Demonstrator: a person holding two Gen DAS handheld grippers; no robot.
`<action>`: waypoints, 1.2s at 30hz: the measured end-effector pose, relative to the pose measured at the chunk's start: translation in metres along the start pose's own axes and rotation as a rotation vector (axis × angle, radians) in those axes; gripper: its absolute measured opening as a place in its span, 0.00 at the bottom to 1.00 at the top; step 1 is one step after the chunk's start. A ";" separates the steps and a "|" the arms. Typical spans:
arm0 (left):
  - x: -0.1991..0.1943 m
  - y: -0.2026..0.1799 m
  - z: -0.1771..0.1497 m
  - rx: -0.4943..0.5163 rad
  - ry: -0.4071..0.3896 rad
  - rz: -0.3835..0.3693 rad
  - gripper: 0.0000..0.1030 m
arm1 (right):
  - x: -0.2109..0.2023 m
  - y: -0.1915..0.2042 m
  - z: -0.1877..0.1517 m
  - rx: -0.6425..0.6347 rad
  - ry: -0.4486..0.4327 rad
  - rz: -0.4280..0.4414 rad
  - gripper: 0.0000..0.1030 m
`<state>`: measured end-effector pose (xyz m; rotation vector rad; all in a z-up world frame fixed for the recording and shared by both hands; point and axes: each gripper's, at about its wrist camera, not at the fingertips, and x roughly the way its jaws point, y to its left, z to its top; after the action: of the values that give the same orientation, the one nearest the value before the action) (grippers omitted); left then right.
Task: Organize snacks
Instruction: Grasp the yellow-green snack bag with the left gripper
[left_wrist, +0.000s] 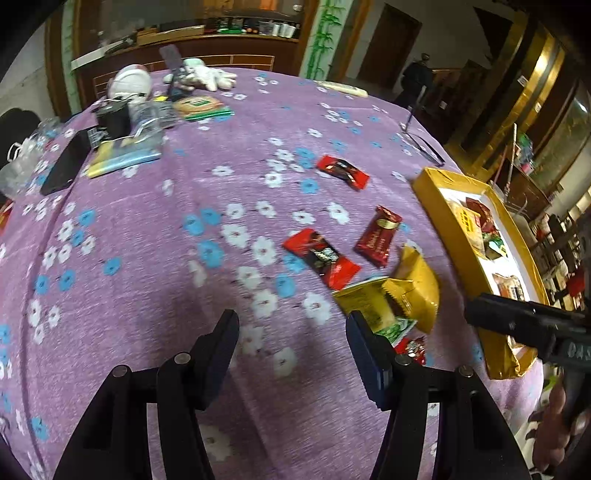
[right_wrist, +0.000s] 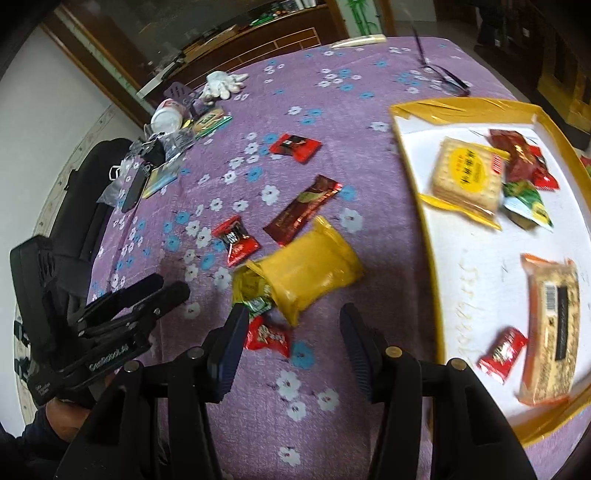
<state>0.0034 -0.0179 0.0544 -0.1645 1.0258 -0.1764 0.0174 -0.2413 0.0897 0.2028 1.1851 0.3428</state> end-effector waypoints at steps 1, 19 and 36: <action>-0.002 0.003 -0.002 -0.007 -0.003 0.004 0.61 | 0.003 0.000 0.003 0.006 0.005 0.008 0.49; -0.047 0.054 -0.043 -0.128 -0.076 0.154 0.62 | 0.053 0.039 0.059 -0.116 0.036 -0.011 0.50; -0.044 0.063 -0.031 -0.128 -0.081 0.155 0.62 | 0.082 0.062 0.009 -0.187 0.264 0.148 0.50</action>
<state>-0.0415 0.0516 0.0618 -0.2060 0.9652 0.0369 0.0433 -0.1536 0.0417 0.0833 1.3924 0.6217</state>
